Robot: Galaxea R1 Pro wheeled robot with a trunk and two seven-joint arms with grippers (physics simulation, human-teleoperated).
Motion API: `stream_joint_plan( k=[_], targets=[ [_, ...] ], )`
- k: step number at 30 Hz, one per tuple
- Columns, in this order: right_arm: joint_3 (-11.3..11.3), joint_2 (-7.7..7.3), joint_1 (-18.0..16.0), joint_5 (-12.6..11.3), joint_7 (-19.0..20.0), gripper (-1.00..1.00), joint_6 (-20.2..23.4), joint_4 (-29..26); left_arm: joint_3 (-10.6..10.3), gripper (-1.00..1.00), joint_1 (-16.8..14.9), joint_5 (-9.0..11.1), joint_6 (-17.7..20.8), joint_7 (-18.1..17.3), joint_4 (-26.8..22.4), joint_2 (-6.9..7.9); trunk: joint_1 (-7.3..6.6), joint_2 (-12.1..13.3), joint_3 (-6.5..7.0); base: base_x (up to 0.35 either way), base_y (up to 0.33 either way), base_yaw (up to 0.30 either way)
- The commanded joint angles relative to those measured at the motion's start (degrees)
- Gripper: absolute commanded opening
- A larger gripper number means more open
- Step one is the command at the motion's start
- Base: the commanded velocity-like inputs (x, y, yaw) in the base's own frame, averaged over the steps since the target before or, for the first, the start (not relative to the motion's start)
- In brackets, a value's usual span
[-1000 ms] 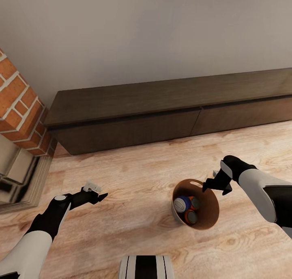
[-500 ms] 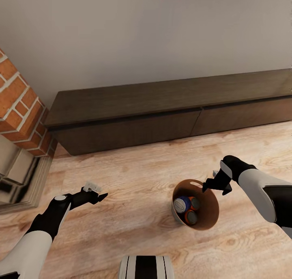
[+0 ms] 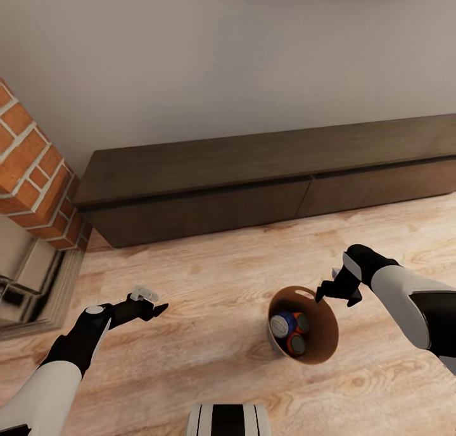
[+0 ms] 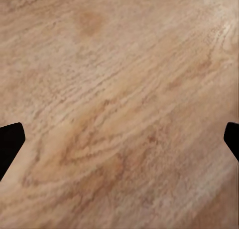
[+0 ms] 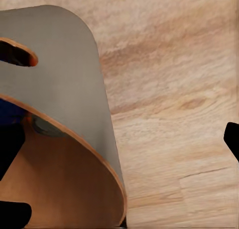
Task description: Put the three can of soda from the living room inside the tash can in the kitchen.
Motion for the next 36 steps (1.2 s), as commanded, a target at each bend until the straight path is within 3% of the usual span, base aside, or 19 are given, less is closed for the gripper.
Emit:
stream_joint_plan(
  k=[1,7,14,29,36],
  targets=[
    [0.0,-0.02,0.7,0.0,0.0,1.00,0.0,-0.1,0.0,1.00,0.0,0.0,0.0,0.0,0.0,0.00,-0.22,0.4,0.18,0.000,0.000,0.000],
    [0.0,0.11,2.0,0.0,0.0,1.00,-0.1,-0.1,0.0,1.00,0.0,-0.3,0.4,0.2,0.0,0.00,-1.54,2.8,1.26,0.000,0.000,0.000],
    [0.0,0.08,3.6,0.0,-0.1,1.00,-2.2,0.0,-0.1,1.00,0.0,-0.2,0.8,2.9,0.1,0.00,-3.08,5.6,2.52,0.000,0.000,0.000],
    [-0.1,0.12,6.2,0.0,-0.1,1.00,-2.9,-0.1,-0.1,1.00,0.0,-0.3,0.9,3.6,2.4,0.00,-6.37,11.6,5.21,0.000,0.000,0.000],
    [-0.1,0.10,8.4,0.1,-0.2,1.00,-6.9,0.0,0.0,1.00,-0.1,-0.4,1.0,4.7,4.9,0.00,-7.91,14.5,6.47,0.000,0.000,0.000]
  ],
)
